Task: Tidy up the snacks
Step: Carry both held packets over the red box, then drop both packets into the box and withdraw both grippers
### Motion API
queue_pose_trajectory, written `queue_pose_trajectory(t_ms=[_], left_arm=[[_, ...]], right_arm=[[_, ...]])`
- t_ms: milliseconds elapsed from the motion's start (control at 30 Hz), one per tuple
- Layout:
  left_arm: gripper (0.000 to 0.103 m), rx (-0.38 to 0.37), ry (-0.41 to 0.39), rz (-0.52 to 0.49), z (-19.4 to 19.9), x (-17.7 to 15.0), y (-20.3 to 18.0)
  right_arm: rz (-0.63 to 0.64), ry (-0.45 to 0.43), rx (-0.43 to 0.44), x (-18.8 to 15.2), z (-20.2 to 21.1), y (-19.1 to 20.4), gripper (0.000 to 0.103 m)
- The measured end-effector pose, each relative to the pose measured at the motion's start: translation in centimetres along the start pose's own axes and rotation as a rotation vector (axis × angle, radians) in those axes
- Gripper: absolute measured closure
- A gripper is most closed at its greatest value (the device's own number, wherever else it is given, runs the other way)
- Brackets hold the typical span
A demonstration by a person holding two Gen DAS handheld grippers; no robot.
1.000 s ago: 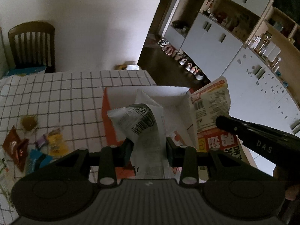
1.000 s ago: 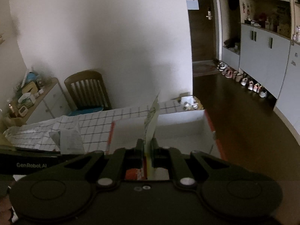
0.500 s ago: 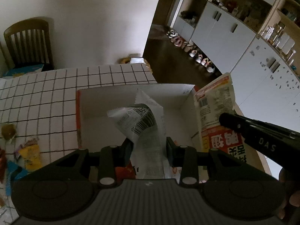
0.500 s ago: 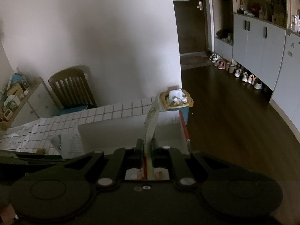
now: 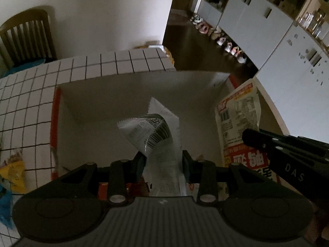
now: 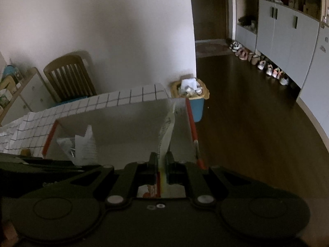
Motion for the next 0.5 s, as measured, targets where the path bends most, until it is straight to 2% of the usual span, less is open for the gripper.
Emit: queue_pose_trajectory(t_ms=[267,500], left_arm=[[0.065,0.015,0.072,-0.004,-2.3,-1.2,-0.2],[0.064,0.013,0.097,-0.004,-2.9,-2.0,-0.2]], right_arm=[[0.01,0.054,0.002,-0.8,-1.5,-0.5,0.096],[0.024,0.08,0.006,-1.2,-1.5,-0.3,0.092]])
Point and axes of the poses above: each gripper's, at about its wrist camera, not at the fingertips, and z roughly against the way its jaws point, y to its left, x to its top, the point moved 3 cm from there along -z, roughly the way its jaws point, and after that the axes turned 12 degrees about -y, right-handed, at the moved point
